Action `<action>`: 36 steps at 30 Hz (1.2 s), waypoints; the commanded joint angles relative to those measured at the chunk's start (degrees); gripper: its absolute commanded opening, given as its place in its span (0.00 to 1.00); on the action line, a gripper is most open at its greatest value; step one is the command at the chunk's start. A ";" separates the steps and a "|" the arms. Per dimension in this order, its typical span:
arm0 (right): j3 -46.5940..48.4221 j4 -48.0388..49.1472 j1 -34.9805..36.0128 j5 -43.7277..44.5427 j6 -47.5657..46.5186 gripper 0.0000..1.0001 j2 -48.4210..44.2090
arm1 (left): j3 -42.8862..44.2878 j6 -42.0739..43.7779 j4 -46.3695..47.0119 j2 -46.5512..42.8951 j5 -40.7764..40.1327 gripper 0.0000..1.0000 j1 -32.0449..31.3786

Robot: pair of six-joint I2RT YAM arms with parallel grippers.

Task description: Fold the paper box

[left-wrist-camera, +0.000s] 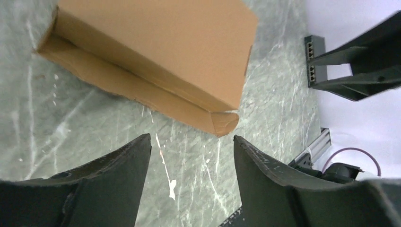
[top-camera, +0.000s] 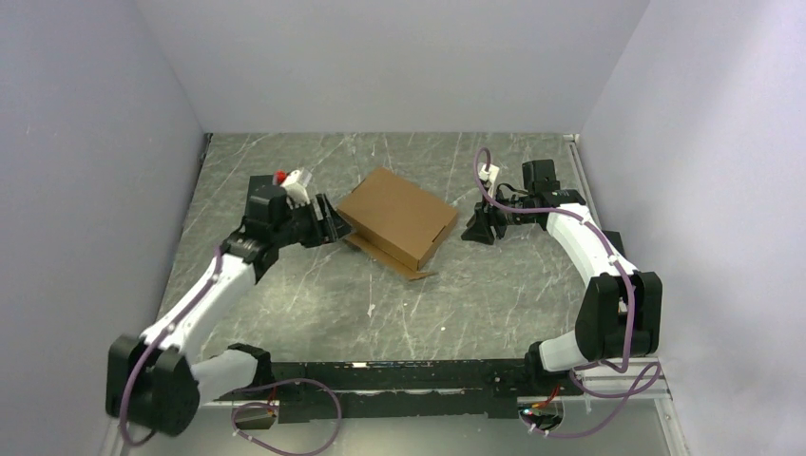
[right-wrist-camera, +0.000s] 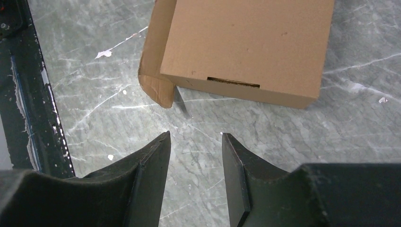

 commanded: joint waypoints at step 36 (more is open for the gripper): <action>-0.60 1.07 -0.30 -2.50 -1.99 0.48 -0.79 | -12.75 39.28 35.22 7.51 -10.98 0.84 -32.29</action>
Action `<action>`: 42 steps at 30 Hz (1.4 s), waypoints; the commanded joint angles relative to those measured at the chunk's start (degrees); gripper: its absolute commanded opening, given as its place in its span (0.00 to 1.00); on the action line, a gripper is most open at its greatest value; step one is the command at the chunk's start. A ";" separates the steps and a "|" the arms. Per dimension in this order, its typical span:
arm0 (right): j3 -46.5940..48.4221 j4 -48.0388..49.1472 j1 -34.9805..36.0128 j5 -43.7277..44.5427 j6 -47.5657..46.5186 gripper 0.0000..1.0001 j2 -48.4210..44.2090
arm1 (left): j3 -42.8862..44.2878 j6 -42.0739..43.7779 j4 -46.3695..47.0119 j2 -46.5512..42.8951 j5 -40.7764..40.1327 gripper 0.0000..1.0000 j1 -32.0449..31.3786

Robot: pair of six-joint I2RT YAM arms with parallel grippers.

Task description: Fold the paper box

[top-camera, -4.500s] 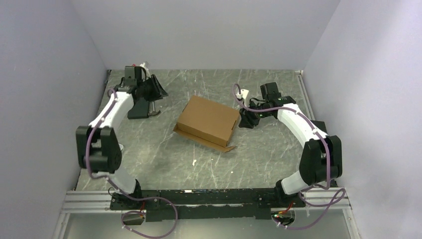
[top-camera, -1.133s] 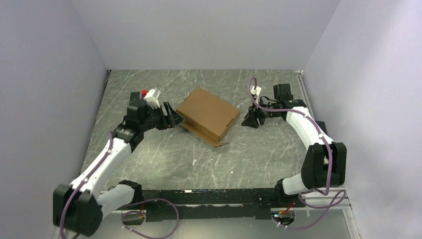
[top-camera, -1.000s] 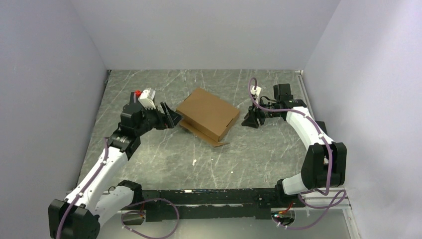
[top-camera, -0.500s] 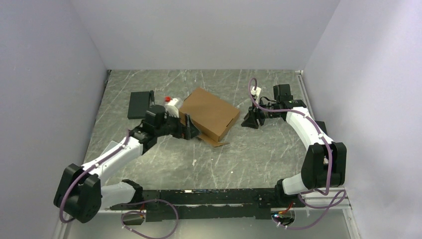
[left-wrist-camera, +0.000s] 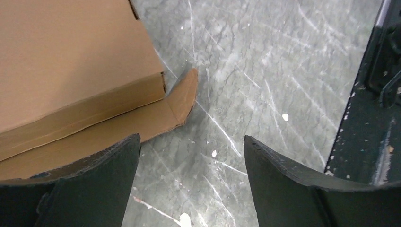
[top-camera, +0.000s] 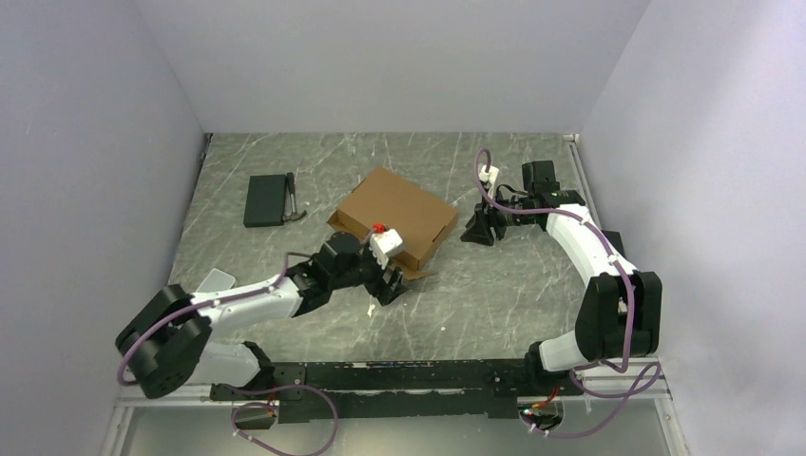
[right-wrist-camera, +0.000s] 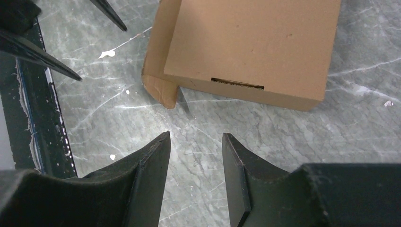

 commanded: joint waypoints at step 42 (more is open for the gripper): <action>-0.53 2.34 -0.28 -0.92 0.10 0.48 -0.02 | 9.11 7.25 12.98 23.27 -11.89 0.03 -6.92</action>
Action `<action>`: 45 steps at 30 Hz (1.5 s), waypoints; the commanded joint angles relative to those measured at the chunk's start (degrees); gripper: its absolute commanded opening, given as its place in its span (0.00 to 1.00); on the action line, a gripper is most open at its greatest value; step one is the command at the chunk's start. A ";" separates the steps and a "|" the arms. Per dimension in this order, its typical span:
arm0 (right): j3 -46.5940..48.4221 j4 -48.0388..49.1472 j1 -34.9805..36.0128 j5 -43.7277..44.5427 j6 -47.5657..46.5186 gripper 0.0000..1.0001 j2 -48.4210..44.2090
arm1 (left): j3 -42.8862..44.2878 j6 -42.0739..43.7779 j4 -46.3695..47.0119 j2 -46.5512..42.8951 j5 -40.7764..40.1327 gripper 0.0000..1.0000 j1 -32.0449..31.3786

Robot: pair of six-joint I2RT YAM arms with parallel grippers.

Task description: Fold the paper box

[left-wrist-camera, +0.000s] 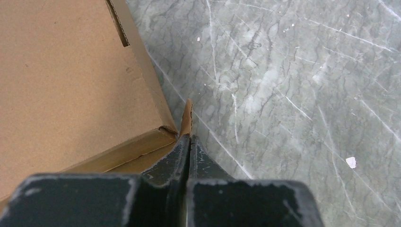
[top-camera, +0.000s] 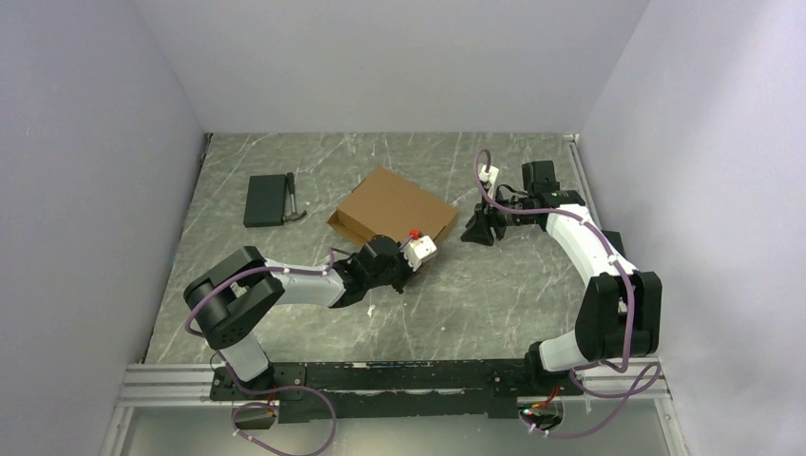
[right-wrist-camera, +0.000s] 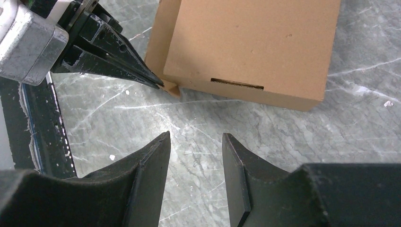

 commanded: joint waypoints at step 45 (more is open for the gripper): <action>8.97 26.06 -0.34 14.30 46.09 0.61 30.78 | -5.12 -10.69 2.99 -3.19 -3.80 0.00 -0.06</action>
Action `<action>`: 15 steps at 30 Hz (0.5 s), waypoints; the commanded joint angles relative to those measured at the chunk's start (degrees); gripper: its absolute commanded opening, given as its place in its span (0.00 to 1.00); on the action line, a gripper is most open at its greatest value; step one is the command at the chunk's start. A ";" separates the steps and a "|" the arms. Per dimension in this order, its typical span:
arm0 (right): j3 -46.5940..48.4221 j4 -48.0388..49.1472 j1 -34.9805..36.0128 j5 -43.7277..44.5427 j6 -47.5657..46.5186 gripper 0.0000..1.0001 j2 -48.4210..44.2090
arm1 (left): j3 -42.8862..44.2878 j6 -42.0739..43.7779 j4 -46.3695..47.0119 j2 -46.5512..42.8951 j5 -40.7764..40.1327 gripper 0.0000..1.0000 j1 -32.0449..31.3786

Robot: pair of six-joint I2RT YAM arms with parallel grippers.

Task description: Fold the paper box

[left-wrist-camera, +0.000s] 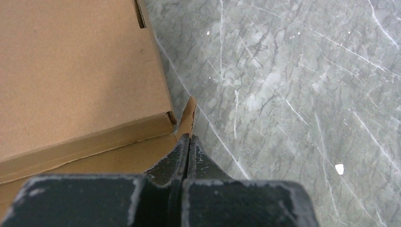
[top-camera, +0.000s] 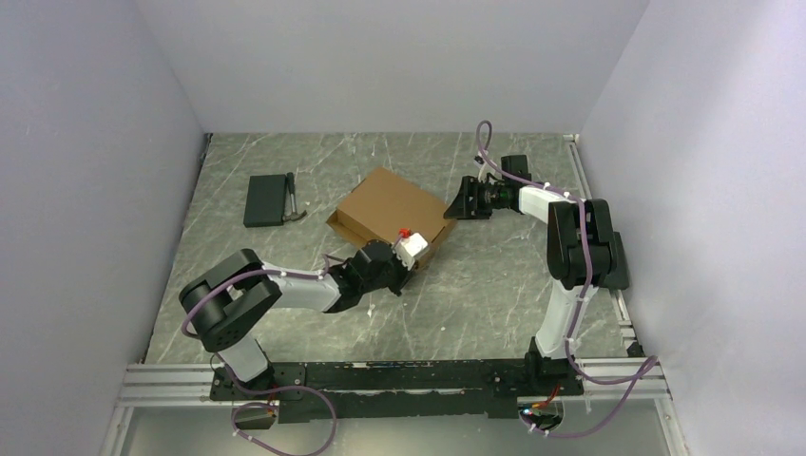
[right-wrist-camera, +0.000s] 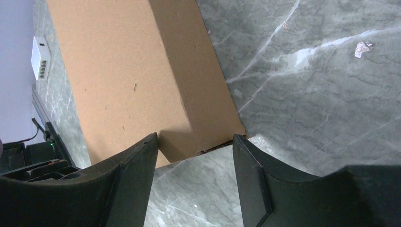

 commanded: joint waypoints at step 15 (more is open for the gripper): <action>1.10 -1.26 -0.19 5.55 -1.41 0.61 1.80 | -5.17 -9.68 2.16 -3.45 -0.88 0.00 2.74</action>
